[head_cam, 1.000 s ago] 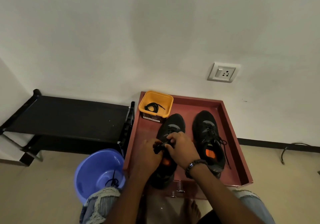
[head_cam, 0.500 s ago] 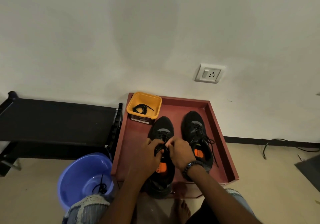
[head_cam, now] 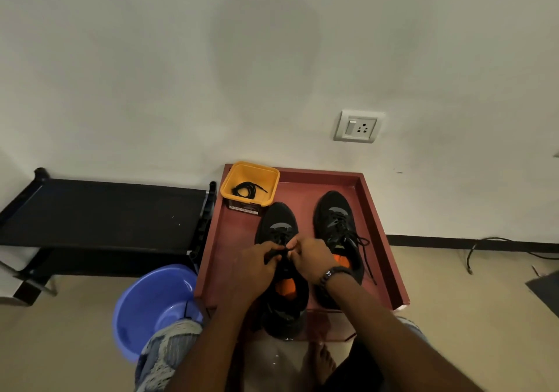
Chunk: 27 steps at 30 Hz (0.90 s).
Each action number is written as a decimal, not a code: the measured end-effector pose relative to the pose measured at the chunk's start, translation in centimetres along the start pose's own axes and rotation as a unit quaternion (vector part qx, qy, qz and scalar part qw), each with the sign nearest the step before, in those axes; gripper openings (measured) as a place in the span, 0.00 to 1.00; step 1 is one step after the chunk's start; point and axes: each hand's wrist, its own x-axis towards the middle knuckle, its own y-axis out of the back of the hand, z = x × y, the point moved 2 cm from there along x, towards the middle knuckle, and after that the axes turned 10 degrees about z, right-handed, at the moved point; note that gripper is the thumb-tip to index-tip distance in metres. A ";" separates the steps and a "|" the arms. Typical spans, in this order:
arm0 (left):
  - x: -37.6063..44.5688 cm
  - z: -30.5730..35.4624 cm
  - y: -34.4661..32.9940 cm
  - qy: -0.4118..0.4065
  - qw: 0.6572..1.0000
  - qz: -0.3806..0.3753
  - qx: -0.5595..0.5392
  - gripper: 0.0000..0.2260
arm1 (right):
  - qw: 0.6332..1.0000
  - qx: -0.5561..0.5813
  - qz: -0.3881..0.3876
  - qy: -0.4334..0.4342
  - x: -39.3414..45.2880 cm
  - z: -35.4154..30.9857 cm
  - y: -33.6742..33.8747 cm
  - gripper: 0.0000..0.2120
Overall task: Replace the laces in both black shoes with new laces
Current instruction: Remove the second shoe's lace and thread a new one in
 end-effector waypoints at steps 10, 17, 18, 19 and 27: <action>0.1 0.7 0.3 0.021 0.998 -0.020 0.057 0.10 | 0.989 -0.140 0.000 0.051 -1.5 -1.8 -0.7 0.13; 0.7 1.1 0.4 0.021 0.995 -0.037 0.092 0.09 | 0.989 -0.135 0.009 0.061 -1.0 -1.5 -0.7 0.12; 0.6 0.9 0.3 0.019 0.995 -0.038 0.093 0.09 | 0.990 -0.128 0.013 0.060 -1.0 -1.3 -0.7 0.12; 0.5 0.7 0.2 0.019 0.995 -0.037 0.087 0.09 | 0.991 -0.120 0.018 0.058 -0.9 -1.1 -0.8 0.12; -2.1 0.5 -0.2 0.006 0.998 0.036 0.042 0.13 | 0.992 -0.104 0.050 0.054 -0.9 -0.9 -1.3 0.13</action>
